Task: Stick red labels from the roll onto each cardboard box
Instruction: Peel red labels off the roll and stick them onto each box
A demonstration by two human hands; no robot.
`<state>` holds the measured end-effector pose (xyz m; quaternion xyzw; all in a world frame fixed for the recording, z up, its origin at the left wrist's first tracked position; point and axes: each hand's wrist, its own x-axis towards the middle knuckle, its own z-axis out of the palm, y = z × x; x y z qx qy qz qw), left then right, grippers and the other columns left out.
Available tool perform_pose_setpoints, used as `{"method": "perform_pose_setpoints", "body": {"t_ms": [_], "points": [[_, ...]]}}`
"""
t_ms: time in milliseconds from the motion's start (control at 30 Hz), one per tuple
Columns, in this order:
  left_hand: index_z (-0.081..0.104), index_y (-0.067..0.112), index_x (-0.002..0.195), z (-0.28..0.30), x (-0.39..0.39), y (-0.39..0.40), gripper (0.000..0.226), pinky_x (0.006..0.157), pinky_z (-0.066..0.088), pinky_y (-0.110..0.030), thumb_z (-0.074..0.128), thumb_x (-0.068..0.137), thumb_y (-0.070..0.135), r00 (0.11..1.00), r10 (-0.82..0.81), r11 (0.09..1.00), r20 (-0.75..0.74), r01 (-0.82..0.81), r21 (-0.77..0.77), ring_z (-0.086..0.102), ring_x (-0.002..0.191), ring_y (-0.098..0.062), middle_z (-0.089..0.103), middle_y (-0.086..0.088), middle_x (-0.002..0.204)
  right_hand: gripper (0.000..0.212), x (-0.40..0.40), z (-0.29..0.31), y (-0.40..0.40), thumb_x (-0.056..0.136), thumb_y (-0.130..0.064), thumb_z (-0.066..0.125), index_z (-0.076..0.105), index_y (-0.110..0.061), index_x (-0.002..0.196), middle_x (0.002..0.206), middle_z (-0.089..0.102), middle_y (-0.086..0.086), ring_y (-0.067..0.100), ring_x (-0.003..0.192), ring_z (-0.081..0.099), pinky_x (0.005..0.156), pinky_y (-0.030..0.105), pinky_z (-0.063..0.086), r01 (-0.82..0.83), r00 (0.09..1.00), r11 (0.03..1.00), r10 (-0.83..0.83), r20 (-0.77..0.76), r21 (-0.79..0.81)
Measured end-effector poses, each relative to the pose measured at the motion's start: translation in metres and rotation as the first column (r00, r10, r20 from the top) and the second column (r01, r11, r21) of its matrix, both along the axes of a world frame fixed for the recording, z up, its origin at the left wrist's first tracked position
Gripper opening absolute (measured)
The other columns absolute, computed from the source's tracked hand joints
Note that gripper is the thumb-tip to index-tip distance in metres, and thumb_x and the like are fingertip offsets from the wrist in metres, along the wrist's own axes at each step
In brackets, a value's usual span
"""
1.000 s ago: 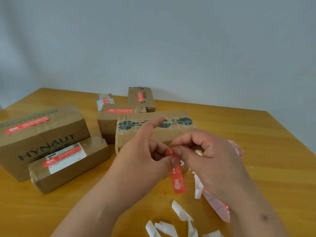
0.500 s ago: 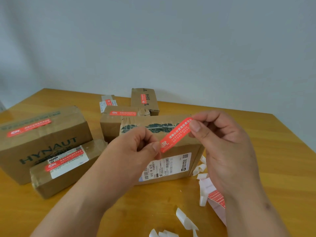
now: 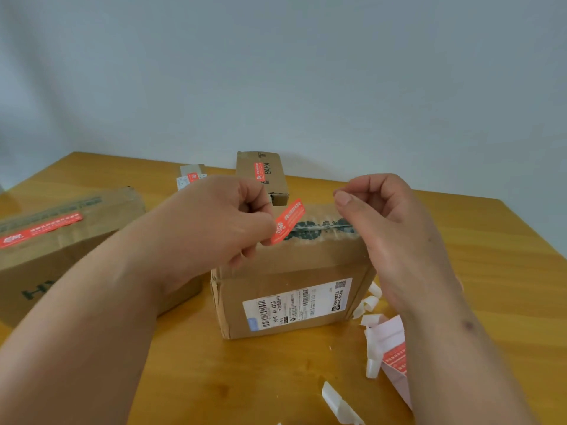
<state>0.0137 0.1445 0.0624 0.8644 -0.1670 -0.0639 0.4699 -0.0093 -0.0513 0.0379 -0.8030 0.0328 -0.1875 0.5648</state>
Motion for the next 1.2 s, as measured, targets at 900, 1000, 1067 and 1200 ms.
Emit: {"method": "perform_pose_setpoints", "body": {"t_ms": [900, 1000, 1067, 1200], "points": [[0.06, 0.013, 0.072, -0.009, 0.04, -0.014, 0.024, 0.062, 0.039, -0.03, 0.059, 0.089, 0.03, 0.987, 0.129, 0.883, 0.092, -0.156, 0.442, 0.048, 0.066, -0.016, 0.055, 0.0, 0.069, 0.009, 0.027, -0.004, 0.013, 0.099, -0.03, 0.046, 0.053, -0.027, 0.094, 0.087, 0.054, -0.016, 0.007, 0.082, 0.052, 0.071, 0.027, 0.042, -0.028, 0.997, 0.748, -0.03, -0.075, -0.663], [0.061, 0.011, 0.077, -0.013, 0.043, -0.017, 0.023, 0.064, 0.043, -0.033, 0.057, 0.087, 0.031, 0.984, 0.134, 0.849, 0.115, -0.174, 0.499, 0.051, 0.07, -0.018, 0.059, -0.005, 0.077, 0.009, 0.029, -0.006, 0.012, 0.098, -0.027, 0.046, 0.055, -0.026, 0.096, 0.09, 0.056, -0.012, 0.009, 0.084, 0.052, 0.073, 0.029, 0.044, -0.045, 0.995, 0.733, -0.024, -0.092, -0.678], [0.063, 0.009, 0.085, -0.014, 0.043, -0.019, 0.024, 0.066, 0.047, -0.034, 0.055, 0.089, 0.031, 0.984, 0.133, 0.839, 0.121, -0.176, 0.514, 0.054, 0.075, -0.019, 0.062, -0.006, 0.085, 0.009, 0.03, -0.008, 0.012, 0.098, -0.026, 0.046, 0.055, -0.026, 0.095, 0.09, 0.057, -0.011, 0.011, 0.085, 0.053, 0.073, 0.03, 0.045, -0.04, 0.996, 0.713, -0.025, -0.083, -0.7], [0.063, 0.01, 0.088, -0.011, 0.043, -0.025, 0.023, 0.067, 0.047, -0.033, 0.052, 0.091, 0.029, 0.983, 0.117, 0.816, 0.141, -0.176, 0.551, 0.058, 0.081, -0.021, 0.062, -0.006, 0.09, 0.01, 0.033, -0.012, 0.011, 0.097, -0.025, 0.045, 0.052, -0.027, 0.091, 0.087, 0.055, -0.01, 0.012, 0.083, 0.05, 0.067, 0.028, 0.037, -0.011, 0.998, 0.682, -0.037, -0.05, -0.731]]}}
